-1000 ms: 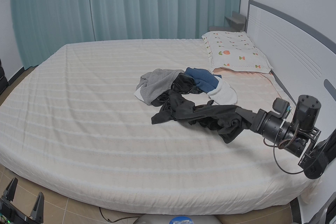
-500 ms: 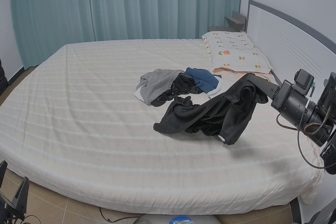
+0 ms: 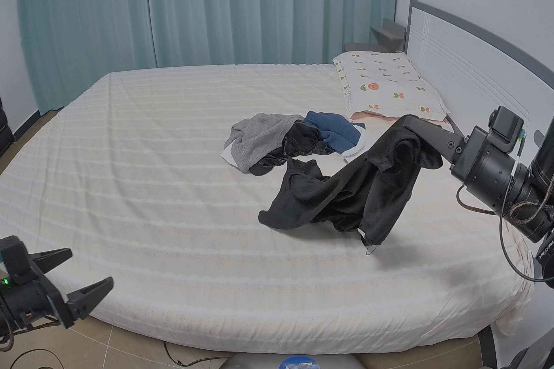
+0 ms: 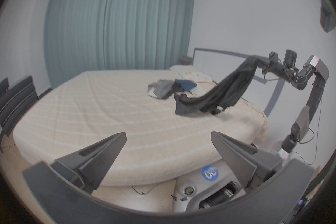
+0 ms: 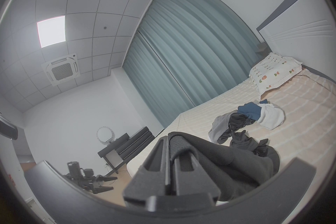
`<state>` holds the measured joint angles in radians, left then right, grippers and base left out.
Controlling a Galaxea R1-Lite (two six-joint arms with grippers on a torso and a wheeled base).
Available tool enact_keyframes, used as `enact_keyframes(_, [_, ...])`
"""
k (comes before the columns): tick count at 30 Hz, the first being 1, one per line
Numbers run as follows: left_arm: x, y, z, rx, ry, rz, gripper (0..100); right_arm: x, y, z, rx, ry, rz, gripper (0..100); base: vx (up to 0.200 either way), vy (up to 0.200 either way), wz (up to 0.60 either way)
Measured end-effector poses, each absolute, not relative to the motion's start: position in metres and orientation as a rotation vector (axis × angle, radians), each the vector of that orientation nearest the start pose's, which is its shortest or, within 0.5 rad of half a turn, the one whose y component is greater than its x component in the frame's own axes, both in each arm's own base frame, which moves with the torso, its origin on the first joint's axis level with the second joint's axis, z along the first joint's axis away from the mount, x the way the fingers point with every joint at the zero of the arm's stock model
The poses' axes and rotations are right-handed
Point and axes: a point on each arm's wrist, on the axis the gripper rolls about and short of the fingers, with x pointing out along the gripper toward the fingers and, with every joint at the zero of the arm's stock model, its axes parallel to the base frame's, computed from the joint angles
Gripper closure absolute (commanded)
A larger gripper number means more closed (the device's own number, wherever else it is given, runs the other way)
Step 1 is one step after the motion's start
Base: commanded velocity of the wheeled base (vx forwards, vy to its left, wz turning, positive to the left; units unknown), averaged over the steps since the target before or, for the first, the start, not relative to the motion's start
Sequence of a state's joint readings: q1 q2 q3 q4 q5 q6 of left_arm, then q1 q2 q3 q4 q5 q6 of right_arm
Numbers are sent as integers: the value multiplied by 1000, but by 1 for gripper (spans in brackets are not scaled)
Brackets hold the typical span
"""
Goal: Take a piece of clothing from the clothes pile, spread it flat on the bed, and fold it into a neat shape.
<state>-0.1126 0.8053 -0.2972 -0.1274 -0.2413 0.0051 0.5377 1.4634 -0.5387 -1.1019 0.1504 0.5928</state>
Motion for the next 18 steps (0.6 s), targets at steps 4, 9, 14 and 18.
enact_keyframes(4, [102, -23, 150, -8, 494, -412, 0, 200, 124, 221, 601, 37, 718, 100, 0, 0, 0])
enact_keyframes(9, [134, -37, 133, 14, 612, -470, 0, 203, 124, 220, 599, 44, 710, 100, 0, 0, 0])
enact_keyframes(14, [169, -55, 114, 38, 681, -500, 0, 207, 123, 217, 597, 52, 698, 100, 0, 0, 0])
enact_keyframes(18, [196, -72, 98, 58, 694, -498, 0, 210, 124, 215, 594, 63, 691, 100, 0, 0, 0])
